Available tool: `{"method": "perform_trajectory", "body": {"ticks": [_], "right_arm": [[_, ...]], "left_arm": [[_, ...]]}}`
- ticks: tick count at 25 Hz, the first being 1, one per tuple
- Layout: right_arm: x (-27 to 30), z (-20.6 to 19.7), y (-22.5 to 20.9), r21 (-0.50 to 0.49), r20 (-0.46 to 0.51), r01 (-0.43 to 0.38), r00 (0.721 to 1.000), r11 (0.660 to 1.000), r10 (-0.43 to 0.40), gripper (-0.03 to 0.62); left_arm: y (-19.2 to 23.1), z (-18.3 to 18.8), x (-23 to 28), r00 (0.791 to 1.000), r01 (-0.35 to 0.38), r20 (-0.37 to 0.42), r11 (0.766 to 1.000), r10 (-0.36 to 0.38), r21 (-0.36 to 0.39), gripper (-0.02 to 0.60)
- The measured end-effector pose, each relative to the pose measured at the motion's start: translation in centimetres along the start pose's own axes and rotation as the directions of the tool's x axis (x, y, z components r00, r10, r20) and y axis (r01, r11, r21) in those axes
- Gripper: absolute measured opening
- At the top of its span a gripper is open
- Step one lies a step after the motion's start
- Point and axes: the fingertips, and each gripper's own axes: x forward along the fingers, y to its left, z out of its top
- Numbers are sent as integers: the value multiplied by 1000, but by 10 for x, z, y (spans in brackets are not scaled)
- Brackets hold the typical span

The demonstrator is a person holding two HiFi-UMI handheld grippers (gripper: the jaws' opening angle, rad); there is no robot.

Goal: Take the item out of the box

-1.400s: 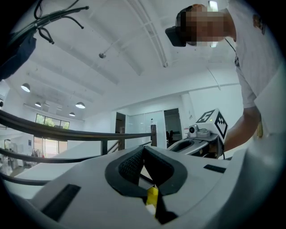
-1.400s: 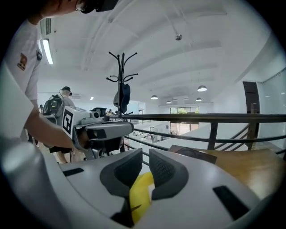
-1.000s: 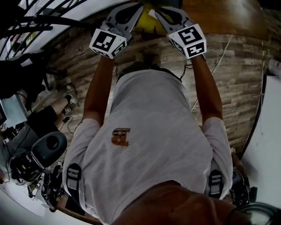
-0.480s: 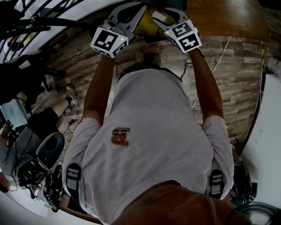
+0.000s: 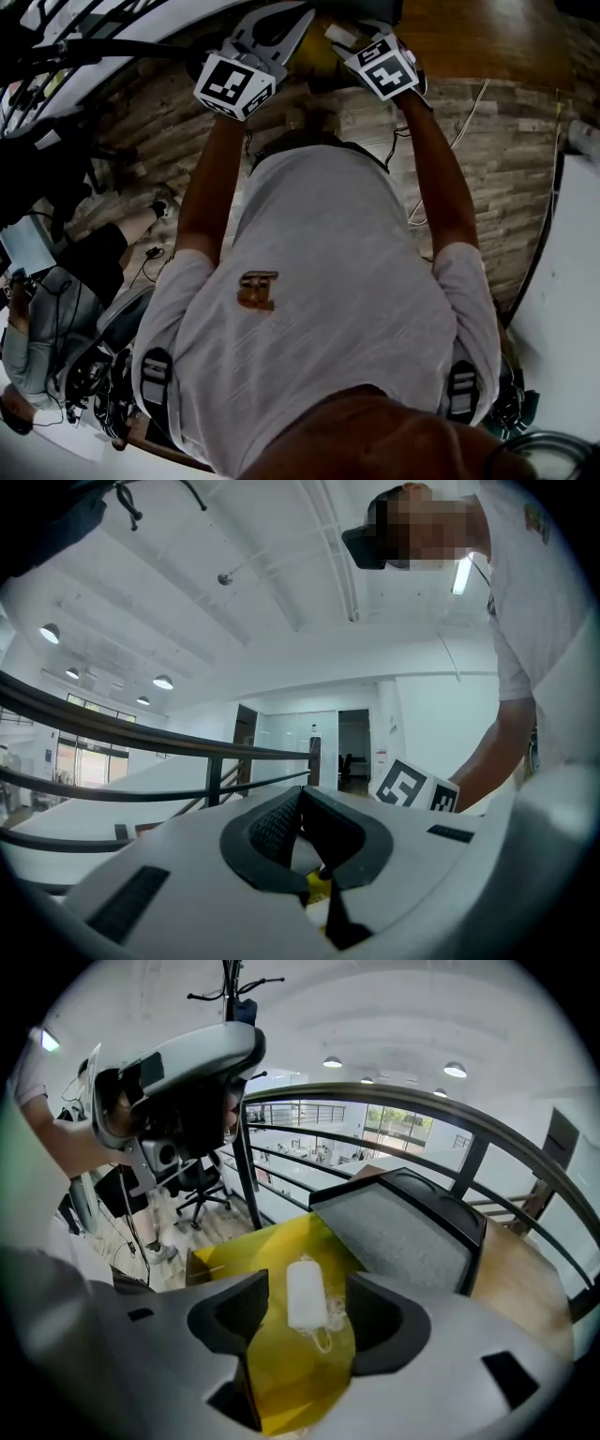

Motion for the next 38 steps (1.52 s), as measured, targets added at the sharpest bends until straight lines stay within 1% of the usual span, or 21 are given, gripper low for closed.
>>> {"method": "perform_trajectory", "body": {"ticks": [5,11,17,21,23,26,28,30,32,34,36,38], "right_arm": [[18,-10,-7,10,-78,-37,996,999,38,245],[39,-24,-7,14,-168,-82,982,997,83,249],[48,-33,-10,33,-233,-84,968,996,90,252],[53,-33,-8,32,-241,-101,965,994,106,252],[55,-37,-2,51,-260,-126,956,991,135,252],[54,-39,-3,48,-284,-131,949,990,139,252],[55,-41,2,64,-300,-153,940,986,166,250],[59,-41,-3,34,-315,-137,939,990,141,250],[59,-46,-1,26,-353,-139,925,990,139,250],[59,-49,5,50,-375,-166,911,985,173,250],[61,-45,15,83,-356,-210,907,974,225,250],[61,-42,18,86,-350,-224,906,971,240,250]], "left_arm": [[11,-8,3,1000,-15,-13,1000,15,-10,20],[21,-15,3,999,-26,-21,1000,26,-11,20],[29,-15,3,999,-31,-26,999,30,-17,20],[32,-17,2,999,-30,-30,999,30,-21,20],[31,-19,2,999,-27,-32,999,27,-22,20],[29,-18,0,999,-26,-35,999,25,-20,20],[29,-17,-2,999,-28,-35,999,27,-20,20],[30,-18,-4,999,-30,-35,999,29,-20,20],[31,-20,-6,999,-32,-36,999,32,-20,20],[32,-21,-7,999,-35,-38,999,34,-21,20],[33,-21,-8,999,-38,-40,999,37,-23,20],[34,-21,-9,998,-39,-41,999,38,-26,20]]}}
